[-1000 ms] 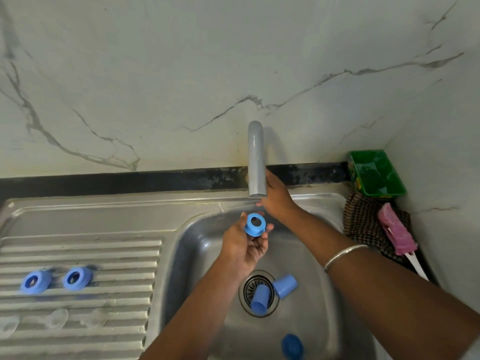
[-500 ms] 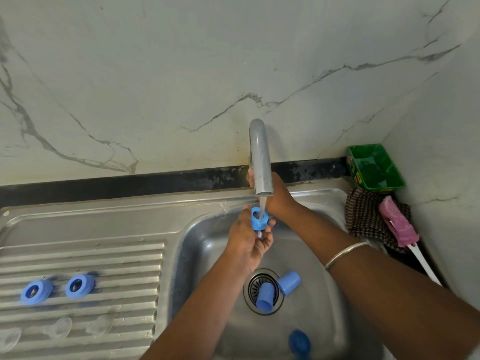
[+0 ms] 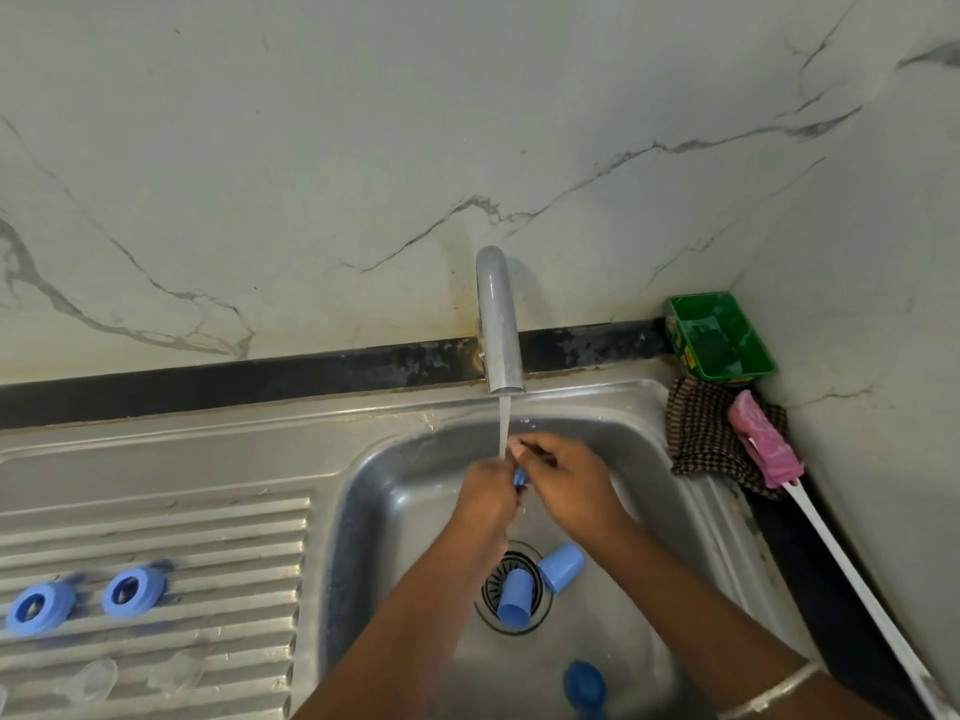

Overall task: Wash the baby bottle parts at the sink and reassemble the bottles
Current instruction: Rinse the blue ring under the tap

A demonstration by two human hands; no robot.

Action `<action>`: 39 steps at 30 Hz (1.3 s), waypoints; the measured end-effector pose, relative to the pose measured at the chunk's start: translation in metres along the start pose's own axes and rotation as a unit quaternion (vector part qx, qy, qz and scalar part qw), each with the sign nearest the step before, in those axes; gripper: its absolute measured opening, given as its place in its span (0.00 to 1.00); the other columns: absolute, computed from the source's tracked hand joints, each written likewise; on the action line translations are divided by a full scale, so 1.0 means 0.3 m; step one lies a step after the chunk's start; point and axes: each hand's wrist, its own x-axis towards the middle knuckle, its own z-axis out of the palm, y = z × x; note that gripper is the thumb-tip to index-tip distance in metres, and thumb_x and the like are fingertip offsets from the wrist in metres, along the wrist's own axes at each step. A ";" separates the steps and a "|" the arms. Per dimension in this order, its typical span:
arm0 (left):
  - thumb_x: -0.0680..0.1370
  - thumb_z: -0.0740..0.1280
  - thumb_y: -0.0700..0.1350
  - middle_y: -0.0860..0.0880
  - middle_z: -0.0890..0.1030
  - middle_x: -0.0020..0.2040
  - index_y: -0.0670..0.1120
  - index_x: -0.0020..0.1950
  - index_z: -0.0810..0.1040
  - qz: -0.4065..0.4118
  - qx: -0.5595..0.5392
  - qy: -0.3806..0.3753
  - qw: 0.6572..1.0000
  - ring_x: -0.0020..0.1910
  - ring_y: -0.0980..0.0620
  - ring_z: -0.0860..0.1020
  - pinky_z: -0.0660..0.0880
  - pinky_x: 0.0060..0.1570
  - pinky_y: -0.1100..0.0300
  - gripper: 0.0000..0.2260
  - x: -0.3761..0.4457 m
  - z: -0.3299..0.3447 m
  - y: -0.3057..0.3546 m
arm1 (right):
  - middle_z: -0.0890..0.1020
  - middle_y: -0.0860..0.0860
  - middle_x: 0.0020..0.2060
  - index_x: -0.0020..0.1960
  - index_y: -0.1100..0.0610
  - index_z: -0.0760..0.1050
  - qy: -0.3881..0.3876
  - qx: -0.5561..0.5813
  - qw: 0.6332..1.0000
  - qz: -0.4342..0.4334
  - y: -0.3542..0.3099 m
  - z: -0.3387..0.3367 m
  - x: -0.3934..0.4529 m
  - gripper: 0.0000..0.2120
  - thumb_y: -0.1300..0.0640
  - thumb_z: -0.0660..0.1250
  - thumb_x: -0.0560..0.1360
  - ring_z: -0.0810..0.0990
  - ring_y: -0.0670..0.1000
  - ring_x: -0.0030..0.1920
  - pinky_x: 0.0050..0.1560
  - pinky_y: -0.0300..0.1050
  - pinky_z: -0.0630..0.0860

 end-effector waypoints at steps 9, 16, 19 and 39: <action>0.69 0.79 0.40 0.47 0.86 0.44 0.43 0.52 0.84 0.192 0.127 0.035 0.972 0.45 0.48 0.85 0.81 0.51 0.52 0.13 -0.002 -0.102 -0.019 | 0.85 0.53 0.47 0.55 0.55 0.82 -0.043 0.105 0.992 0.062 0.016 -0.016 0.009 0.12 0.60 0.77 0.72 0.85 0.53 0.51 0.53 0.49 0.82; 0.71 0.77 0.38 0.53 0.85 0.47 0.47 0.57 0.83 0.286 0.261 0.040 0.921 0.46 0.58 0.83 0.81 0.50 0.61 0.16 0.004 -0.107 -0.026 | 0.85 0.45 0.44 0.55 0.50 0.84 -0.009 -0.080 0.997 0.020 -0.011 0.029 0.031 0.20 0.46 0.80 0.66 0.84 0.44 0.46 0.49 0.40 0.81; 0.71 0.75 0.34 0.48 0.86 0.46 0.45 0.54 0.83 0.271 0.222 -0.025 0.936 0.47 0.51 0.84 0.81 0.52 0.52 0.13 0.004 -0.093 -0.011 | 0.83 0.43 0.38 0.50 0.51 0.84 0.035 -0.066 0.996 0.045 0.003 0.018 0.038 0.11 0.51 0.78 0.69 0.83 0.44 0.43 0.39 0.29 0.74; 0.82 0.64 0.49 0.45 0.85 0.38 0.40 0.51 0.81 -0.028 -0.198 -0.037 0.979 0.34 0.53 0.84 0.80 0.33 0.62 0.13 -0.025 -0.065 -0.014 | 0.83 0.44 0.37 0.47 0.46 0.79 -0.004 -0.131 0.991 -0.030 -0.030 0.041 -0.040 0.11 0.57 0.76 0.68 0.82 0.41 0.39 0.40 0.36 0.79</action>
